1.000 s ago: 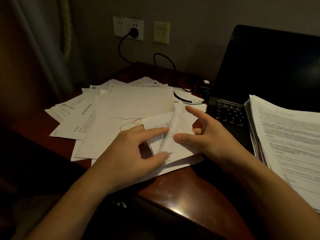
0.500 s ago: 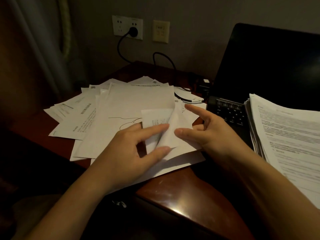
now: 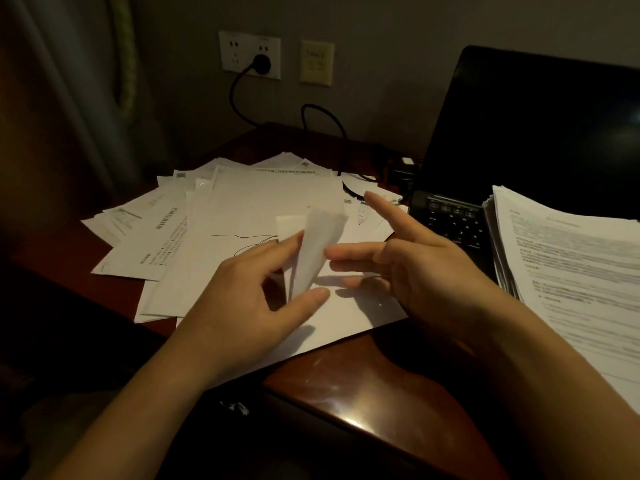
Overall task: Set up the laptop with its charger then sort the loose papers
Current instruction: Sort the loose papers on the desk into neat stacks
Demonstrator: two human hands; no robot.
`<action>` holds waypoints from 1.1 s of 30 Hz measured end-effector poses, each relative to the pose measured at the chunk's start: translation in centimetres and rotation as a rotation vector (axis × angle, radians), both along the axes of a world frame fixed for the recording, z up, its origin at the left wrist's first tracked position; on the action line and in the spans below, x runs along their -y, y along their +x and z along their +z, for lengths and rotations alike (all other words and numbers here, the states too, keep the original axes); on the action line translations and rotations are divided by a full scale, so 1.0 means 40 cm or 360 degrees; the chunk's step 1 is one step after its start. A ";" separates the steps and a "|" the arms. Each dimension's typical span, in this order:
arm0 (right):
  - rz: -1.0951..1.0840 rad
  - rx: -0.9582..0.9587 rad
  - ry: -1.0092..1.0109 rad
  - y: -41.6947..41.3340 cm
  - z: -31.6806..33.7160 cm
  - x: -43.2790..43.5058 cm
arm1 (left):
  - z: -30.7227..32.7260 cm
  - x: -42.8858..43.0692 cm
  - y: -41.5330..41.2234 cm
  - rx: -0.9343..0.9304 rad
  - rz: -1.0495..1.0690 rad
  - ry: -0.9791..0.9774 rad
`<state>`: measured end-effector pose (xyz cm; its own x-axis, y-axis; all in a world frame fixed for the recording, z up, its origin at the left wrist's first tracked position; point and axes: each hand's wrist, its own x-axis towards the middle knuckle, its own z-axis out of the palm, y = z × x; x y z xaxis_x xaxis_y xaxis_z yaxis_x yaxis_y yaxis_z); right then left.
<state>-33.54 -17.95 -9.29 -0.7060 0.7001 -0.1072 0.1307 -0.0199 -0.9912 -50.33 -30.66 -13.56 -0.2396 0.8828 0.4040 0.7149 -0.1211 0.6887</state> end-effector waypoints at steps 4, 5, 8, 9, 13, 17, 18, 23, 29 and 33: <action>-0.0174 0.0194 0.0217 0.002 -0.001 -0.022 | -0.001 0.005 0.005 0.0031 0.0011 0.0025; -0.0232 0.0300 0.0341 0.002 -0.004 -0.027 | 0.000 0.007 0.002 0.0008 0.0044 0.0042; -0.0271 0.0468 0.0471 0.003 -0.007 -0.032 | 0.000 0.009 -0.005 -0.0013 0.0079 0.0021; -0.0259 0.0482 0.0451 0.006 -0.004 -0.032 | -0.002 0.008 -0.005 -0.0023 0.0084 0.0009; -0.0168 0.0575 0.0354 0.025 0.012 -0.037 | -0.004 0.004 -0.005 0.0087 0.0094 -0.0097; 0.0037 0.0668 0.0324 0.030 0.024 -0.035 | 0.002 0.007 -0.008 0.0019 0.0071 -0.0256; 0.0066 0.0641 0.0313 0.031 0.026 -0.037 | 0.009 0.010 -0.006 0.0025 0.0059 -0.0304; 0.0022 0.0523 0.0378 0.022 0.009 -0.032 | 0.031 0.013 0.001 -0.0072 0.0004 -0.0415; -0.0130 0.0491 0.0534 0.001 -0.018 -0.020 | 0.024 0.015 0.002 -0.0042 -0.0001 -0.0344; -0.0171 0.0392 0.0532 -0.003 -0.026 -0.022 | 0.020 0.014 0.005 0.0007 -0.0009 -0.0295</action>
<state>-33.68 -17.06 -10.32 -0.6090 0.7930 -0.0182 0.3788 0.2706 -0.8851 -50.13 -31.21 -12.75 -0.2356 0.9434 0.2333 0.7116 0.0040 0.7026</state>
